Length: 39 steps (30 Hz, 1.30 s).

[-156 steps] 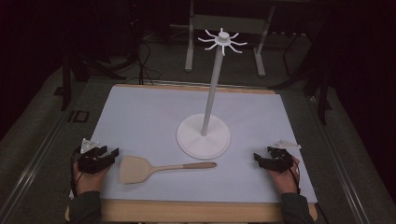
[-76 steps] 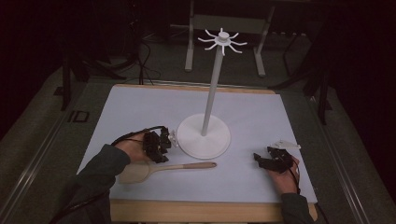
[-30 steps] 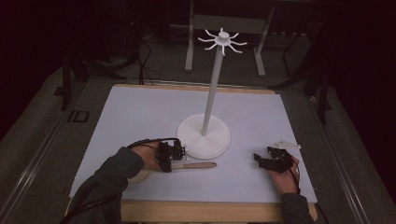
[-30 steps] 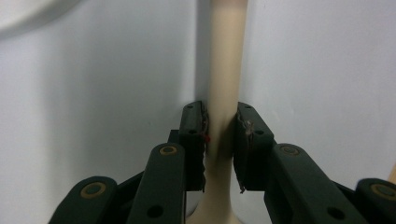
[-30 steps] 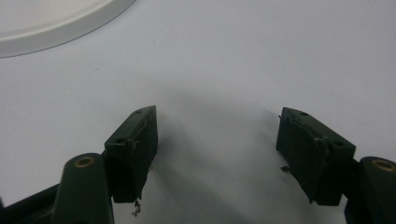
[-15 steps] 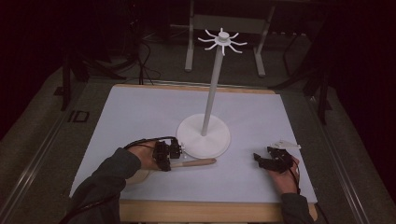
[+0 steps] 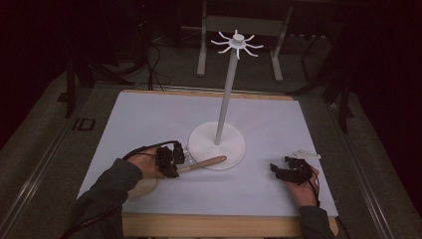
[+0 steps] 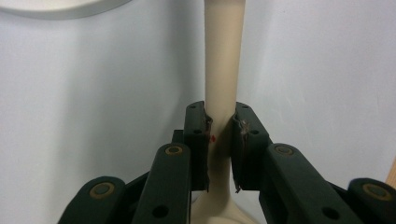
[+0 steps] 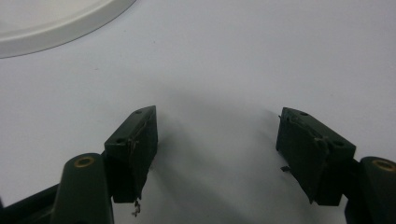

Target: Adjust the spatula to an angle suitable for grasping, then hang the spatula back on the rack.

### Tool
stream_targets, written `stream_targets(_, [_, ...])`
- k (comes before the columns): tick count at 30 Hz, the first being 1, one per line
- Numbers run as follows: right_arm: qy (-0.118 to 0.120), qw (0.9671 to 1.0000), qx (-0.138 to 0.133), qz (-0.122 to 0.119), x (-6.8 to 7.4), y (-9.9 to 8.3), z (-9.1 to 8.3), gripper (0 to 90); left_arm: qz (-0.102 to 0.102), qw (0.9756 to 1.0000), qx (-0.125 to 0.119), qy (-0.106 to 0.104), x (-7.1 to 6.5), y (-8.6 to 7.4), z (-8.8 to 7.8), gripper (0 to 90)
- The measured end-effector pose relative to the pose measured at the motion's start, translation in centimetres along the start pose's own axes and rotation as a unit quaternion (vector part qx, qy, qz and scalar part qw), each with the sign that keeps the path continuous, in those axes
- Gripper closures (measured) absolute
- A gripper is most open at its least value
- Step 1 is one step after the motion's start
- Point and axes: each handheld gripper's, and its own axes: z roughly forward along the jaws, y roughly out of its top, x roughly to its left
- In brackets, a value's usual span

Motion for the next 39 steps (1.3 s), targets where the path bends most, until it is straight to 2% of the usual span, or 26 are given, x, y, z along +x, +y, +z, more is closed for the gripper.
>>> stream_targets(4, [0.000, 1.0000, 0.000, 0.000, 0.0, 0.0, 0.0, 29.1, -0.003, 1.0000, -0.006, 0.002, 0.2, -0.4, -0.2, 78.4])
stream_targets(5, [0.000, 1.0000, 0.000, 0.000, 0.0, 0.0, 0.0, 29.2, -0.012, 0.9998, -0.017, 0.003, 0.3, -0.7, -0.3, 78.4])
stream_targets(7, [0.000, 1.0000, 0.000, 0.000, 0.0, 0.0, 0.0, 29.2, -0.011, 0.9998, -0.019, 0.004, 0.4, -0.8, -0.4, 78.4])
stream_targets(13, [0.000, 1.0000, 0.000, 0.000, 0.0, 0.0, 0.0, 29.2, -0.026, 0.9986, -0.044, 0.016, 0.6, -1.8, -1.2, 78.4])
stream_targets(16, [0.000, 1.0000, 0.000, 0.000, 0.0, 0.0, 0.0, 29.2, -0.039, 0.9969, -0.066, 0.022, 0.9, -2.6, -1.9, 78.4])
stream_targets(23, [0.000, 1.0000, 0.000, 0.000, 0.0, 0.0, 0.0, 29.2, -0.049, 0.9942, -0.090, 0.032, 1.2, -3.6, -2.7, 78.4])
stream_targets(24, [0.000, 1.0000, 0.000, 0.000, 0.0, 0.0, 0.0, 29.2, -0.054, 0.9927, -0.102, 0.034, 1.4, -3.8, -3.0, 78.4])
stream_targets(30, [-0.001, 1.0000, 0.000, 0.000, 0.0, 0.0, 0.0, 29.2, -0.071, 0.9866, -0.138, 0.051, 1.7, -4.0, -3.8, 78.4])
stream_targets(39, [-0.001, 1.0000, 0.000, 0.000, 0.0, 0.0, 0.0, 29.2, -0.090, 0.9769, -0.180, 0.072, 2.3, -4.1, -5.0, 78.4])
